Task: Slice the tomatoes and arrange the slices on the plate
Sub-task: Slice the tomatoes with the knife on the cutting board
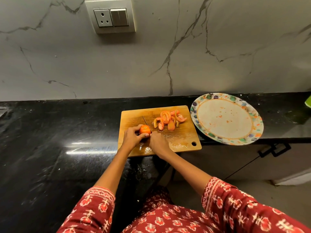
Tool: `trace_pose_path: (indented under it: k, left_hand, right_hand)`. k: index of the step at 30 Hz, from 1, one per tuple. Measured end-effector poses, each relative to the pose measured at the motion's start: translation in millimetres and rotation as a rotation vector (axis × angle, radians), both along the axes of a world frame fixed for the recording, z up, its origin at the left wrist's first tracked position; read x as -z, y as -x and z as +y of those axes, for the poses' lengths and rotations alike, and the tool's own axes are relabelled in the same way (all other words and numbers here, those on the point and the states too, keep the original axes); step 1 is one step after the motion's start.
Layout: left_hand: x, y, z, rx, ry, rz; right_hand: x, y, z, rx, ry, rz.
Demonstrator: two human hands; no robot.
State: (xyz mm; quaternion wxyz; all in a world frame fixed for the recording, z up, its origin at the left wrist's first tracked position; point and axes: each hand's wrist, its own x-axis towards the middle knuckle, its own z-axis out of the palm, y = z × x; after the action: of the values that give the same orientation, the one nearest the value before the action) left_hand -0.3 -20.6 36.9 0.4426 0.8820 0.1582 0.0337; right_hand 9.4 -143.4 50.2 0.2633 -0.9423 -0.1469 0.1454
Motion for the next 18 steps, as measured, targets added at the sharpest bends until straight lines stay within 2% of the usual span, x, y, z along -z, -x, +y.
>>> trace_pose_path:
  k: [11,18]
  left_hand:
    - [0,3,-1,-0.028,-0.003,-0.012]
    - [4,4,1,-0.04,0.029,-0.042]
  right_hand:
    - [5,-1,2,0.006,-0.012,0.037]
    - [3,1,-5,-0.047,0.068,0.031]
